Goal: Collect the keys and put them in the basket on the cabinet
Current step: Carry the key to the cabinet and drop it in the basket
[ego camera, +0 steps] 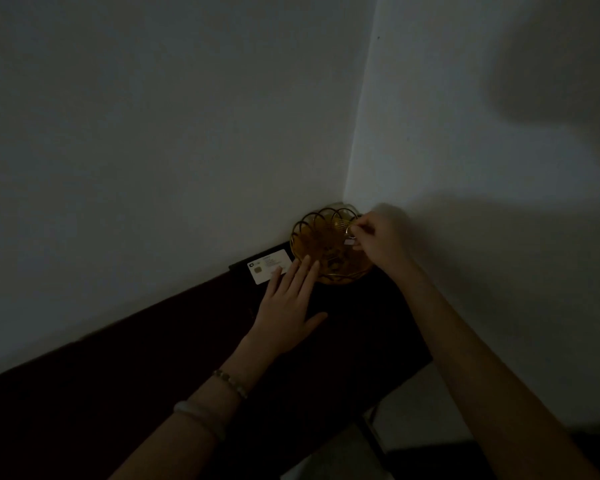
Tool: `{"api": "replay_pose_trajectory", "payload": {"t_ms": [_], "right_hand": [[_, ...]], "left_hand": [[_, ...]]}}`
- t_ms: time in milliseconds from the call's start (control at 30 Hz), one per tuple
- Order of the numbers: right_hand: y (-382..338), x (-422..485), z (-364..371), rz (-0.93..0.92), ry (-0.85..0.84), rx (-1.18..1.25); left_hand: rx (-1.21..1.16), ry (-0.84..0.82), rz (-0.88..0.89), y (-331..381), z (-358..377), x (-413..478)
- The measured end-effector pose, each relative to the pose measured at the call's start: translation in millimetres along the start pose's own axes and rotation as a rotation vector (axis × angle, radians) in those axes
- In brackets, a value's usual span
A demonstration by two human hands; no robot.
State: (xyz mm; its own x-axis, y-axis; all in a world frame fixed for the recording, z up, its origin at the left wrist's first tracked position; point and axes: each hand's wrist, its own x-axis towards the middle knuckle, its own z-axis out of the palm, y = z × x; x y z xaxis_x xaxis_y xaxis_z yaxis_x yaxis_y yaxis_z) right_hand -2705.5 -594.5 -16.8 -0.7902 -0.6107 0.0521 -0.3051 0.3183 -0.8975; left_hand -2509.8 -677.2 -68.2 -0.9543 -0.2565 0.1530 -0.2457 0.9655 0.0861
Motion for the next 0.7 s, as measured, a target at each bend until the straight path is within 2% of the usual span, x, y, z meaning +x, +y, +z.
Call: {"api": "replay_pose_trajectory", "payload": {"t_ms": [100,233,467,700], "right_hand": [[1.2,12.9,9.1,0.027,-0.197,-0.148],[4.2,26.1,19.0,0.022,-0.328,-0.323],[13.1,36.7,24.1,0.061,-0.311,-0.444],[10.1,38.8,28.2,0.01,-0.319,-0.564]], "left_hand": [[0.003,-0.001,-0.004,1.7,0.5,-1.1],[0.015,0.006,0.022,2.9,1.6,-5.4],[0.016,-0.002,0.008,2.9,0.8,-3.7],[-0.007,-0.012,-0.011,1.9,-1.7,-2.2]]}}
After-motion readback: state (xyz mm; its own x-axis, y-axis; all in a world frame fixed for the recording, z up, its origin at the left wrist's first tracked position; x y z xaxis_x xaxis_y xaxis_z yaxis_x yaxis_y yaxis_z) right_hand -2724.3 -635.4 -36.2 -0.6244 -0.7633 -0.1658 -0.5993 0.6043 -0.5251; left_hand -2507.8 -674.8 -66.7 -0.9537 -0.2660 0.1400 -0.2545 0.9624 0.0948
